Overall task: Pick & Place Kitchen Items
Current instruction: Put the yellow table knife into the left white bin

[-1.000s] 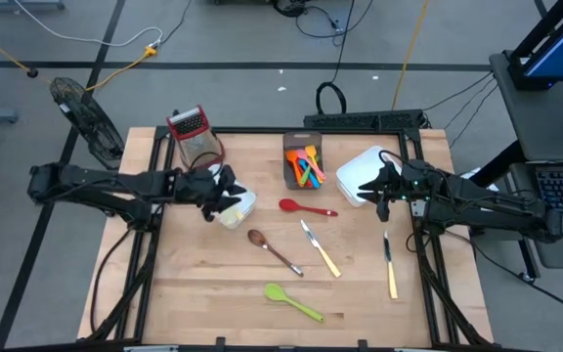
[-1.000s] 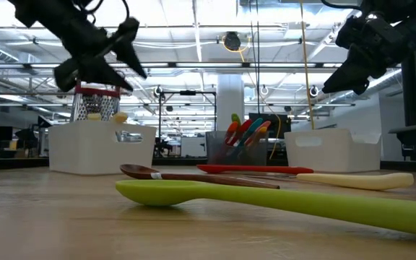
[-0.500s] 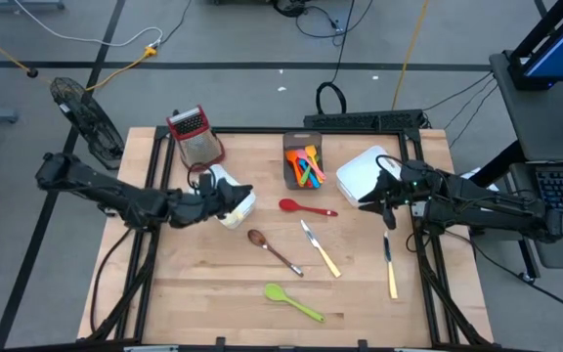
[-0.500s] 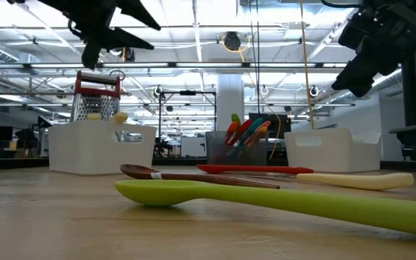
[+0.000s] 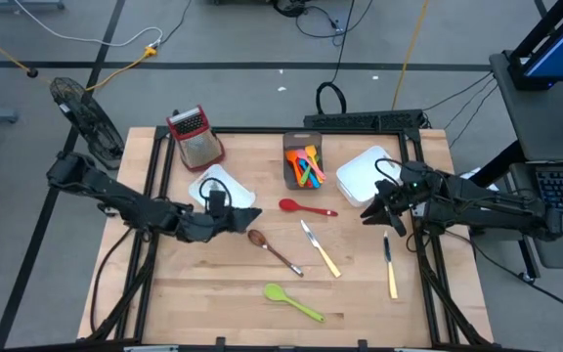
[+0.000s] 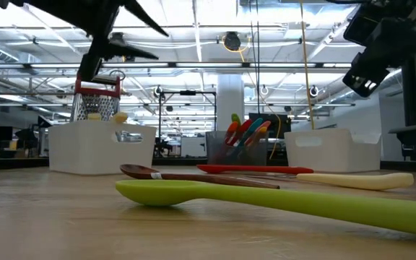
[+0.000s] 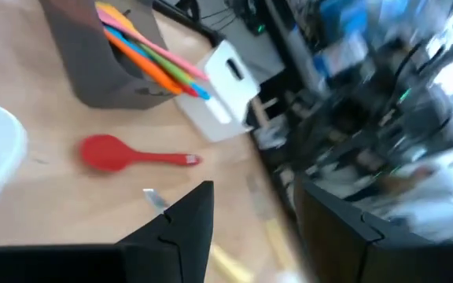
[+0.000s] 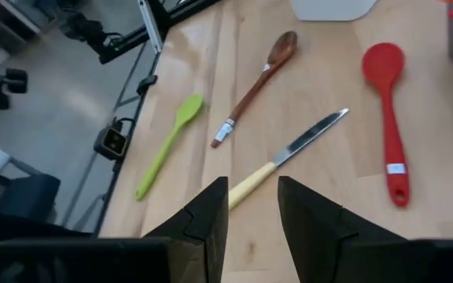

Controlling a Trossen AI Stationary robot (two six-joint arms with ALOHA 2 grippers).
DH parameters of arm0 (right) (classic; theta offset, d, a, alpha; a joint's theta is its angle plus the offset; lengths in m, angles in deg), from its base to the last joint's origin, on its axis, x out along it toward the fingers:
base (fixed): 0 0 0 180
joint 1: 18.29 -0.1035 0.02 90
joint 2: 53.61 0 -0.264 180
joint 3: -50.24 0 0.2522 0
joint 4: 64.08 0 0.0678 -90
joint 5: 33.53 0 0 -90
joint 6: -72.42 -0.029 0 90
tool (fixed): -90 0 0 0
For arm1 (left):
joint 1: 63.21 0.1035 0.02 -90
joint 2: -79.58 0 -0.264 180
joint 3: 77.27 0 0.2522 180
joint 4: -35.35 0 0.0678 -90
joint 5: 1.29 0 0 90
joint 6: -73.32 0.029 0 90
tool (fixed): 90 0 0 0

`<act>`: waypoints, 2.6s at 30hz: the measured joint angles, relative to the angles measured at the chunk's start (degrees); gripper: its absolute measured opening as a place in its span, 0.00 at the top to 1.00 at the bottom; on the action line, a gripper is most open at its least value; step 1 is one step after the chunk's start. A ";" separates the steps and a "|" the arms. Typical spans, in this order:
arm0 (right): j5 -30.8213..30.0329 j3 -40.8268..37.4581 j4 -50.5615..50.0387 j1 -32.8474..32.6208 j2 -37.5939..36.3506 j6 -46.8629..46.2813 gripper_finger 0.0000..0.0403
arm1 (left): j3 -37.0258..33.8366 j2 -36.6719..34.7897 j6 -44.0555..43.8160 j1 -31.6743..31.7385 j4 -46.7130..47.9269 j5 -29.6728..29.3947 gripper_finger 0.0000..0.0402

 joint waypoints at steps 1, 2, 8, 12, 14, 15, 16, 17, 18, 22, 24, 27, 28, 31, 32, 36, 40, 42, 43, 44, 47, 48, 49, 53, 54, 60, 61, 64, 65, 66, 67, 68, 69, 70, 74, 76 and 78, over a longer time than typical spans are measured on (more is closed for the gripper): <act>0.02 0.00 0.27 -0.55 0.00 -0.36 0.74 | 0.00 0.00 2.01 0.00 1.22 0.20 0.55; 0.00 0.00 0.79 -1.14 0.00 -1.11 0.74 | 0.00 0.00 3.89 0.00 2.29 0.20 0.55; -4.47 0.00 3.90 -6.16 0.16 -7.21 0.74 | 0.00 0.00 11.17 0.04 7.48 4.82 0.55; -9.95 0.00 3.60 -10.22 1.16 -11.78 0.74 | 0.00 0.00 14.63 0.00 11.23 10.14 0.55; -12.73 0.00 3.63 -12.24 1.91 -14.54 0.74 | 0.00 0.00 16.03 0.02 13.25 10.91 0.55; -13.97 0.00 3.61 -13.27 2.40 -15.64 0.74 | 0.00 0.00 17.01 0.04 14.10 10.94 0.55; -15.35 0.00 3.57 -14.38 2.85 -16.72 0.74 | 0.00 0.00 18.16 0.04 14.67 10.98 0.55; -16.65 0.00 3.46 -15.43 3.32 -17.67 0.74 | 0.00 0.00 19.35 0.04 15.17 11.17 0.55; -18.09 0.00 3.50 -16.48 3.84 -18.53 0.74 | 0.00 0.00 20.60 0.04 15.45 11.46 0.55; -22.79 0.65 2.15 -20.23 6.42 -21.84 0.74 | 0.00 0.00 25.52 0.04 15.51 14.55 0.55; -24.56 1.68 -0.13 -21.80 7.90 -22.95 0.74 | 0.00 0.00 27.56 0.04 15.59 15.92 0.55; -26.16 3.90 -5.11 -23.84 10.50 -24.89 0.74 | 0.00 -0.04 29.67 0.04 15.89 16.48 0.55; -26.62 4.80 -7.17 -24.45 11.35 -25.78 0.74 | 0.00 -0.04 30.34 0.04 15.86 16.47 0.55; -26.96 7.84 -14.61 -26.32 14.15 -30.34 0.74 | 0.00 -0.08 32.05 0.11 16.19 16.48 0.55; -26.78 8.64 -17.28 -26.90 15.09 -32.66 0.74 | 0.00 -0.09 32.42 0.11 16.53 16.47 0.55; -20.66 9.55 -25.46 -28.56 18.10 -45.08 0.74 | 0.00 -0.09 33.60 0.11 17.59 16.47 0.55; -15.35 9.53 -32.80 -30.53 20.78 -56.14 0.74 | 0.00 -0.09 35.00 0.11 17.69 16.47 0.55; -14.88 9.53 -34.75 -31.75 21.67 -59.73 0.74 | 0.00 -0.09 35.60 0.11 17.69 16.46 0.55; -14.86 9.53 -35.32 -32.30 22.09 -61.51 0.74 | 0.00 -0.09 35.77 0.11 17.69 16.46 0.55; -14.86 9.53 -35.42 -32.82 22.40 -63.20 0.74 | 0.00 -0.09 35.90 0.11 17.69 16.44 0.55; -14.92 9.53 -34.55 -34.32 23.02 -68.80 0.74 | 0.00 -0.09 36.05 0.15 17.69 16.44 0.55; -14.93 9.53 -34.17 -34.87 23.14 -70.63 0.74 | 0.00 -0.09 36.05 0.15 17.69 16.44 0.55; -14.97 9.53 -33.72 -35.46 23.24 -71.98 0.74 | 0.00 -0.09 36.10 0.15 17.69 16.44 0.55; -15.10 9.53 -33.26 -38.19 23.30 -76.37 0.74 | 0.00 -0.09 36.51 0.15 17.69 16.29 0.55; -15.24 9.53 -32.95 -39.00 23.30 -78.09 0.74 | 0.00 -0.09 36.51 0.15 17.71 16.29 0.55; -18.19 9.53 -27.61 -44.35 23.34 -86.65 0.74 | 0.00 -0.09 36.58 0.15 17.73 16.27 0.55; -18.23 9.53 -26.53 -45.22 23.45 -88.05 0.74 | 0.00 -0.09 36.74 0.15 17.73 16.27 0.55; -19.84 9.53 -24.23 -48.01 24.35 -91.91 0.74 | 0.00 -0.09 37.63 0.15 17.73 16.21 0.55; -20.50 9.53 -23.82 -48.79 24.78 -92.90 0.74 | 0.00 -0.09 37.85 0.23 17.73 16.06 0.55; -20.89 9.53 -23.39 -49.57 25.34 -93.88 0.74 | -0.02 -0.09 37.97 0.40 17.73 16.04 0.55; -21.03 9.53 -23.27 -50.29 25.91 -94.66 0.74 | -0.02 -0.09 37.98 0.58 17.73 16.02 0.55; -21.03 9.53 -23.33 -50.95 26.52 -95.17 0.74 | -0.02 -0.09 37.99 0.79 17.73 15.99 0.55; -21.03 9.53 -23.37 -51.60 27.12 -95.79 0.74 | -0.02 -0.09 37.99 1.06 17.73 15.95 0.55; -21.10 9.53 -23.35 -52.09 27.73 -96.49 0.74 | -0.02 -0.09 37.99 1.32 17.70 15.92 0.55; -21.18 9.53 -22.93 -53.79 30.26 -99.84 0.74 | -0.02 -0.09 37.97 2.41 17.38 15.85 0.55; -21.28 9.53 -22.42 -54.51 31.61 -101.67 0.74 | -0.02 -0.09 37.97 2.70 17.40 15.85 0.55; -21.73 9.53 -21.81 -55.16 32.90 -102.98 0.74 | -0.02 -0.09 37.97 2.95 17.39 15.87 0.55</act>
